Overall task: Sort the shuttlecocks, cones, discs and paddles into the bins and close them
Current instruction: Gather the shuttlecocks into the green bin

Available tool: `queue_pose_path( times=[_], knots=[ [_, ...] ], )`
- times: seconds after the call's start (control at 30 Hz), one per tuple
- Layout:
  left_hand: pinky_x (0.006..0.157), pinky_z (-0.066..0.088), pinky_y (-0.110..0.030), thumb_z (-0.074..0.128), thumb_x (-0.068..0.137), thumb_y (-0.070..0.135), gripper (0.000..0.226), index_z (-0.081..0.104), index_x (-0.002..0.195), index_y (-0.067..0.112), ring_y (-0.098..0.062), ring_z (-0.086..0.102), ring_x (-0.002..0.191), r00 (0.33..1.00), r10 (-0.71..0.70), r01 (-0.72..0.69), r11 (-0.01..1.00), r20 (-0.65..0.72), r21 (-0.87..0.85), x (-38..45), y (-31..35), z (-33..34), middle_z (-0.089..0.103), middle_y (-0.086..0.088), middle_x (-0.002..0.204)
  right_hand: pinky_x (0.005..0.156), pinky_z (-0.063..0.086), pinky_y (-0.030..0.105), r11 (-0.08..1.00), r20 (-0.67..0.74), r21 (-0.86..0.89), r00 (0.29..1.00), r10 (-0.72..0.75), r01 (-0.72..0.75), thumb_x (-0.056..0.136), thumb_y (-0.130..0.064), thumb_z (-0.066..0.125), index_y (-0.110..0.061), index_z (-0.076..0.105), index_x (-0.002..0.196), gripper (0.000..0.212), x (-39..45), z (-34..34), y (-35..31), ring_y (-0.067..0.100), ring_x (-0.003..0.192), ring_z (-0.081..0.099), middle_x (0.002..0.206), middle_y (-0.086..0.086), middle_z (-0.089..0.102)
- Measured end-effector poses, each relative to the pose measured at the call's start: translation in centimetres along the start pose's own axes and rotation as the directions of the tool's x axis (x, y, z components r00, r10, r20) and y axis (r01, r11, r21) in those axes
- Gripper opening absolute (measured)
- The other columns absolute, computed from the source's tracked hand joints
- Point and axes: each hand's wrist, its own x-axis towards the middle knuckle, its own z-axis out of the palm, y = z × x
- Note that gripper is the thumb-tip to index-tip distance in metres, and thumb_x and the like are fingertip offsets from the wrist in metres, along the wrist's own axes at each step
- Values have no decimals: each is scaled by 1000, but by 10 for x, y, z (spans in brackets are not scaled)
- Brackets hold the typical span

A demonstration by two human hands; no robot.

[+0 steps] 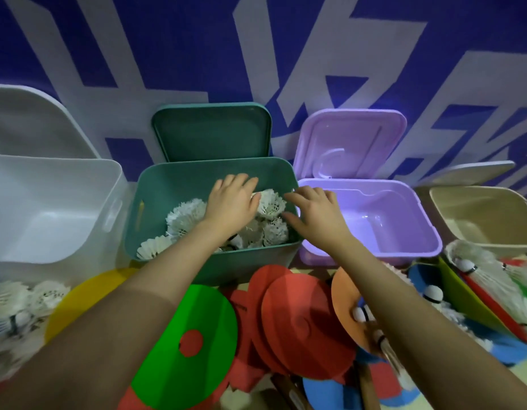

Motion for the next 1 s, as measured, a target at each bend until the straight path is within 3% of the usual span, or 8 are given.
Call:
queue_pose_path(
  times=[0.1,0.3,0.47,0.57,0.67,0.77,0.93,1.0],
  knots=[
    [93,33,-39,48,93,29,37,56,124,10,-31,50,111,997,73,-74,996,-36,-44,-1,20,-15,58,-10,122,73,43,42,999,-73,48,997,-3,7,83,-30,55,-11,67,107,33,-16,-18,11,37,83,61,96,10,65],
    [73,41,-34,37,82,35,42,67,97,10,-30,60,81,963,210,-226,971,-170,-80,-11,79,-39,65,-7,91,67,51,41,995,-233,86,972,-36,57,87,-30,53,-10,67,105,30,-57,-70,39,34,83,62,96,8,66],
    [70,31,-33,40,83,34,38,69,95,12,-28,61,75,945,259,-281,955,-201,-90,-25,136,-39,67,-6,87,72,50,39,989,-169,122,984,-59,81,89,-37,48,-12,68,105,36,-107,-95,88,32,86,61,98,5,66],
    [75,35,-34,39,83,37,41,69,96,13,-28,62,79,964,228,-248,956,-137,-153,-40,171,-23,67,-5,89,73,48,37,991,-70,118,996,-55,63,86,-42,47,-15,69,103,39,-139,-96,123,31,84,62,96,3,67],
    [79,35,-33,33,82,42,48,69,99,15,-29,61,88,985,170,-168,958,-14,-234,-58,205,-5,66,-4,94,74,34,30,995,37,82,998,-52,49,83,-50,45,-20,68,102,43,-174,-92,153,26,83,64,93,-1,67],
    [82,30,-32,26,79,51,59,67,106,19,-27,57,96,986,139,-111,960,94,-255,-79,235,12,65,-2,100,80,27,31,997,144,66,988,-52,43,82,-58,42,-23,65,107,48,-204,-86,176,22,94,61,98,-5,65],
    [95,19,-29,19,70,78,79,60,118,29,-16,43,118,951,136,-79,975,278,-207,-111,267,25,57,9,119,84,21,33,994,152,105,988,-21,5,85,-42,53,-17,56,122,44,-231,-67,192,28,105,53,114,3,59],
    [97,17,-29,35,68,84,77,55,122,33,-13,40,119,922,146,-90,982,358,-167,-122,273,29,54,11,120,87,24,38,992,135,117,990,37,-53,90,-36,57,-16,50,130,46,-230,-63,190,31,108,48,117,7,54]
  ],
)
